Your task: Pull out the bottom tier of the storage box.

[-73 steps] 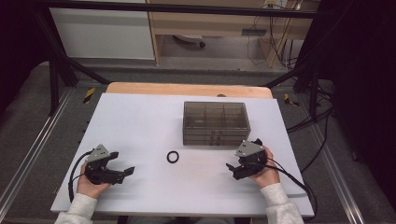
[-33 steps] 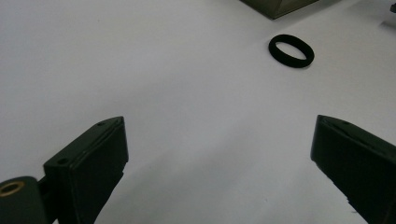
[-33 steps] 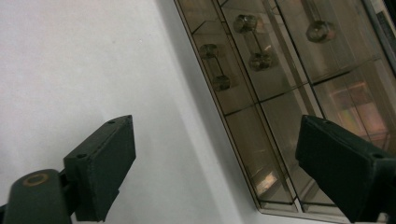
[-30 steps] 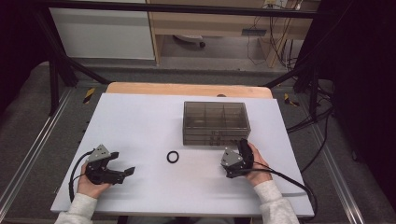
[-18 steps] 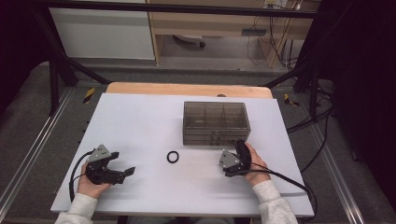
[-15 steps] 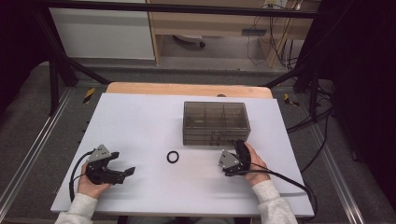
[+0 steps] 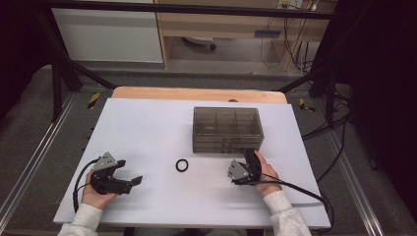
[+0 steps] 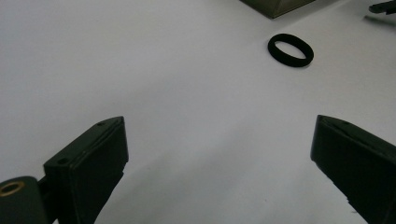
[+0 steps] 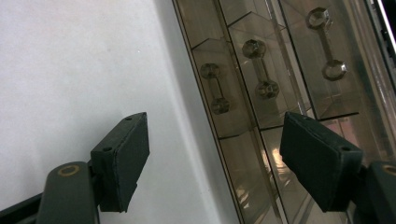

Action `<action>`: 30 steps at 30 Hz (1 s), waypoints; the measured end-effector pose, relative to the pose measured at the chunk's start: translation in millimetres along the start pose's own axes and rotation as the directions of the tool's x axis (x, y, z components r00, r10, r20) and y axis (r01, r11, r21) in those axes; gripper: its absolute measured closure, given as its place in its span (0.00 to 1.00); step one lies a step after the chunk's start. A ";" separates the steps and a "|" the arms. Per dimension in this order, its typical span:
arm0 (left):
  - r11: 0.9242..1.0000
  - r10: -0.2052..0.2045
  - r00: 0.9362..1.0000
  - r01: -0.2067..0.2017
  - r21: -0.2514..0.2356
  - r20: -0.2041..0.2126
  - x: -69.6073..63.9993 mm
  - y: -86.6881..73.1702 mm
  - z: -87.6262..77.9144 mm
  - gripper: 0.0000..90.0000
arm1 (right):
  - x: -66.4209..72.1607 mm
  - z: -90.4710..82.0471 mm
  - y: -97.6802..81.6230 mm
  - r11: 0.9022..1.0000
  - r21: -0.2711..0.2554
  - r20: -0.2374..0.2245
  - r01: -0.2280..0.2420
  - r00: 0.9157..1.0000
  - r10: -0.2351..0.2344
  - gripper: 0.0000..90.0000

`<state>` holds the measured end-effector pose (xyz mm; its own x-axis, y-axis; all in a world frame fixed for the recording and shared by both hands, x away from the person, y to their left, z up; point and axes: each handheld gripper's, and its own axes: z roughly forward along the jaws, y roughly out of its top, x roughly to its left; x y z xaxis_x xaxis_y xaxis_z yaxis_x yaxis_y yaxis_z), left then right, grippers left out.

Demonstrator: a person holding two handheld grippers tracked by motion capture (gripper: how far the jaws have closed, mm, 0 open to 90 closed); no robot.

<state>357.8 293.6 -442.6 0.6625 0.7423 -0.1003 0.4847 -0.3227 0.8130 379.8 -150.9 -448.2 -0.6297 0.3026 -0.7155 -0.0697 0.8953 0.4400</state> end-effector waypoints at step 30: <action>1.000 0.000 1.000 0.000 0.002 0.000 -0.3 0.1 0.7 0.05 | 12.0 7.4 2.6 0.994 -0.015 0.117 0.106 0.988 -0.104 0.38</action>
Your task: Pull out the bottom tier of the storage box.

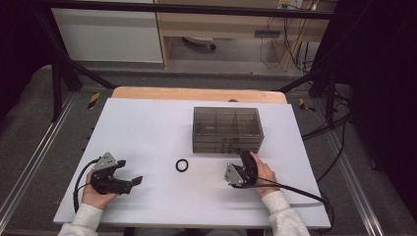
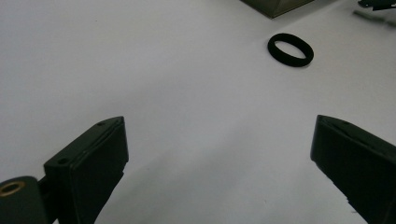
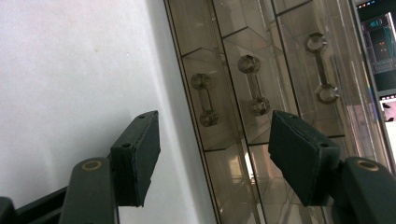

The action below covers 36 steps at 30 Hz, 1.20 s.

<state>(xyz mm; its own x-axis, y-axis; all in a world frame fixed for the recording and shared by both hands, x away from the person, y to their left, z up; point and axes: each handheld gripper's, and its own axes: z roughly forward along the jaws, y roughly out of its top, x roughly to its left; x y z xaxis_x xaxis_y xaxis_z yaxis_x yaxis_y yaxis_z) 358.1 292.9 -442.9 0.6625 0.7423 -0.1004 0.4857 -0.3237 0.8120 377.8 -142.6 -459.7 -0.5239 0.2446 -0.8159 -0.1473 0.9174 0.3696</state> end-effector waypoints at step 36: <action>1.000 0.001 1.000 -0.001 -0.001 0.001 0.1 0.0 -0.1 0.05 | 19.1 15.6 5.7 0.990 0.049 0.100 0.135 0.985 -0.139 0.59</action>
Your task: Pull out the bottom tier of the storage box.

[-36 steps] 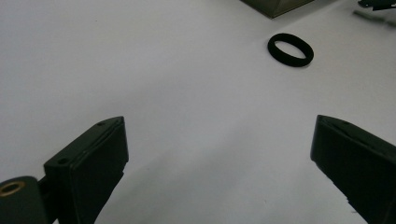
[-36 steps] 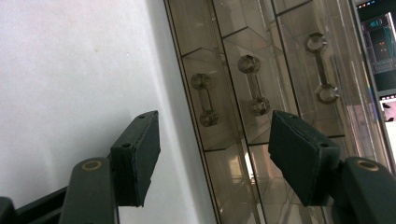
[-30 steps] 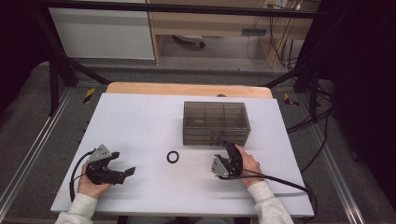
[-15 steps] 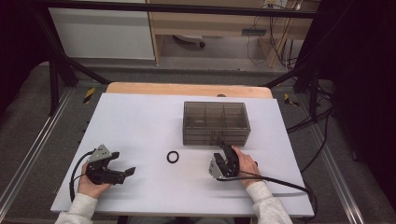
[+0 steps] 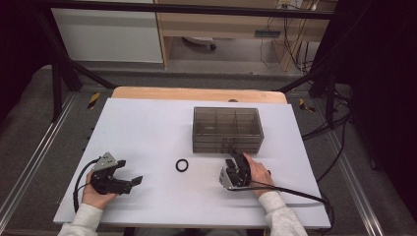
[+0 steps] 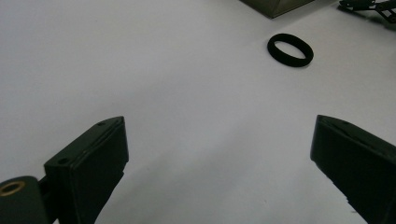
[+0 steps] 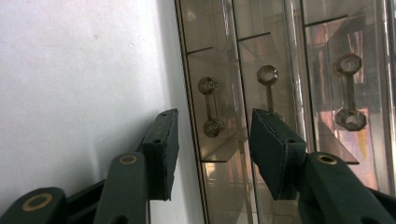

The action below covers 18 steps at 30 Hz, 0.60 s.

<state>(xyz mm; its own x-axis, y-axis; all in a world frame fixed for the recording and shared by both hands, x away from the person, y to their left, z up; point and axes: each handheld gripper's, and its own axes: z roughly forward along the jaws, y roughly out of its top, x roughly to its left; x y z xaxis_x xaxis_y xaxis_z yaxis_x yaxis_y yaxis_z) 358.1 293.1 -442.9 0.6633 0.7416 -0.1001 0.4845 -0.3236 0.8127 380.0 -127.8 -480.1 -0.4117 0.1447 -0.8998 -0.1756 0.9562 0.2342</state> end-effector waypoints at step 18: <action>1.000 0.001 1.000 -0.001 0.001 0.000 -0.1 0.1 0.4 0.05 | 7.6 7.0 -1.4 0.999 0.021 0.042 0.034 0.998 -0.035 0.69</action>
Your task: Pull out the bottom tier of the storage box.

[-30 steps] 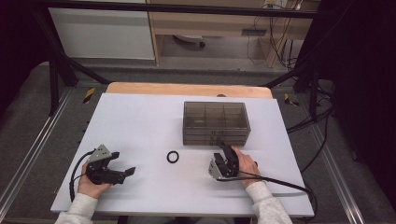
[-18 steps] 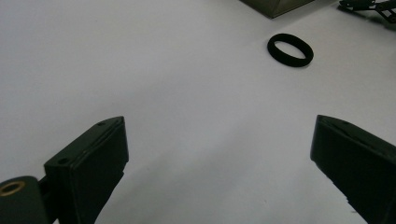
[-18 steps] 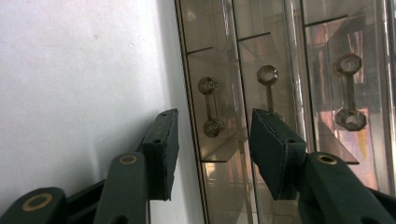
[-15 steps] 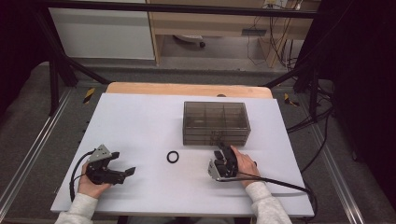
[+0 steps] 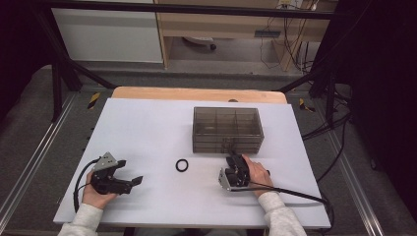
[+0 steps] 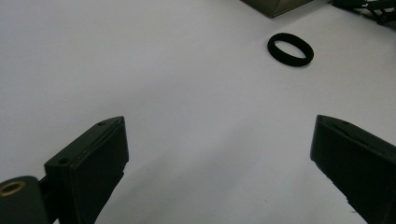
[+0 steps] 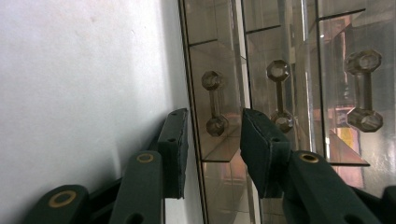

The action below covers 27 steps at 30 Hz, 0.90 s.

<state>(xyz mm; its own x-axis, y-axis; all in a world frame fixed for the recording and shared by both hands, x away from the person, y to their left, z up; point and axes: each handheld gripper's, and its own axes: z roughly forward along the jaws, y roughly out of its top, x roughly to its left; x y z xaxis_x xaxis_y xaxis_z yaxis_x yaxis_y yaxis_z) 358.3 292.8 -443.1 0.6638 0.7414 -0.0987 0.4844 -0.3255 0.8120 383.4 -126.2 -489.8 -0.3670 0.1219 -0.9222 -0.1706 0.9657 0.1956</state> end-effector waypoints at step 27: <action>1.000 0.002 1.000 -0.002 0.001 0.002 -0.1 0.0 0.3 0.05 | 6.1 6.1 -1.2 0.999 0.004 0.057 0.045 0.997 -0.045 0.80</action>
<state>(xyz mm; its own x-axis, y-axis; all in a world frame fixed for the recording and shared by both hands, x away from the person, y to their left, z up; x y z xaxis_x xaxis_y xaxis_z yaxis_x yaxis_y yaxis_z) 358.4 292.5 -443.3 0.6659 0.7396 -0.0981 0.4837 -0.3278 0.8116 386.9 -125.2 -497.8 -0.3063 0.0907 -0.9476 -0.1833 0.9712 0.1522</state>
